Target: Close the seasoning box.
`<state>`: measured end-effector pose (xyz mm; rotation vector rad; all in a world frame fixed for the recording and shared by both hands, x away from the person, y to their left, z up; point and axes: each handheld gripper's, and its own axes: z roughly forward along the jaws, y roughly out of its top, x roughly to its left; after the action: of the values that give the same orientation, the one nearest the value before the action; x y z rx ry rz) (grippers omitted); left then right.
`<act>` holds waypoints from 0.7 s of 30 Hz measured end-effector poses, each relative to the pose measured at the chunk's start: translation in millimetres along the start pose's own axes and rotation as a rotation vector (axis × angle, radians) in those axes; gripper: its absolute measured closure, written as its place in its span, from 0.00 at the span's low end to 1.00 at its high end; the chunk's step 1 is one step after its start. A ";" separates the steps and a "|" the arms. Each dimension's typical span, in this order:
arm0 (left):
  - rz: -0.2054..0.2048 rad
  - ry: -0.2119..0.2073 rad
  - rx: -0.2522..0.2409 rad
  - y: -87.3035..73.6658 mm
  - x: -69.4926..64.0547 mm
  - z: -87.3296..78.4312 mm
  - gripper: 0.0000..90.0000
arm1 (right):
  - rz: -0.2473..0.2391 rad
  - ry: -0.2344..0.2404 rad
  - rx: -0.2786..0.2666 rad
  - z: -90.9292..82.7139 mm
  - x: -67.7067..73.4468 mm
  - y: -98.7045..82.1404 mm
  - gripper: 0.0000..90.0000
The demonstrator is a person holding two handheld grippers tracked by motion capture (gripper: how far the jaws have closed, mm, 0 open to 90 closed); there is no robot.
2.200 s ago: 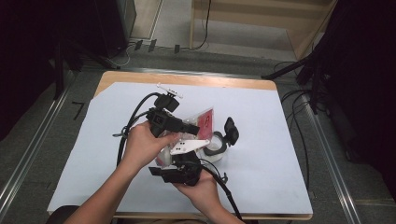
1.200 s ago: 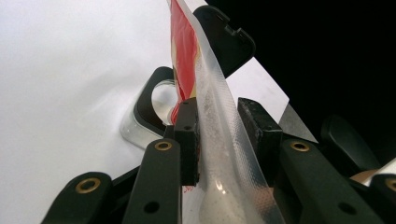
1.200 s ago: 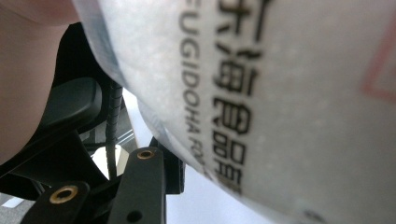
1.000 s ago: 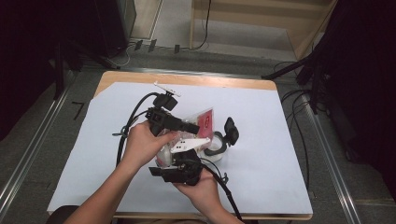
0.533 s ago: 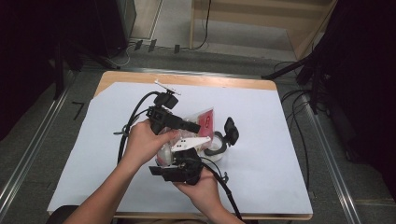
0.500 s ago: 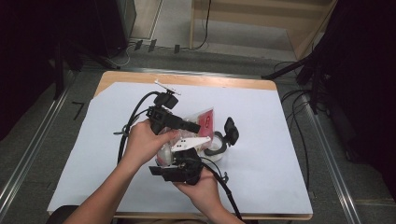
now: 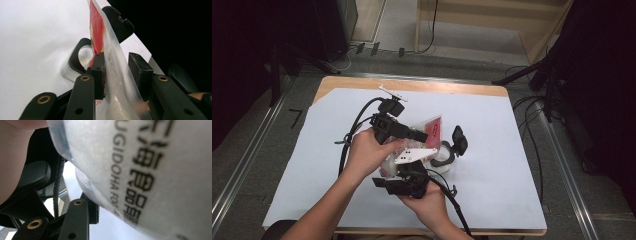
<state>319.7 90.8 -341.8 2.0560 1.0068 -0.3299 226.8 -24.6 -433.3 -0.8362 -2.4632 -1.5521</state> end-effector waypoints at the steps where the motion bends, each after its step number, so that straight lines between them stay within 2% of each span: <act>1: -0.003 -0.003 0.000 0.0 -0.2 0.1 0.75 | 0.001 0.000 0.000 -0.1 0.1 0.0 0.70; 5: -0.002 -0.001 0.002 0.1 -0.8 0.1 0.75 | 0.006 -0.001 0.000 -0.4 0.5 0.1 0.70; 21: 0.005 -0.003 0.002 -0.8 -0.1 0.3 0.76 | -0.025 -0.016 0.002 0.2 2.3 -1.4 0.70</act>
<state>319.1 90.9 -342.4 2.0592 1.0003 -0.3318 224.1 -24.0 -433.6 -0.8231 -2.4954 -1.5568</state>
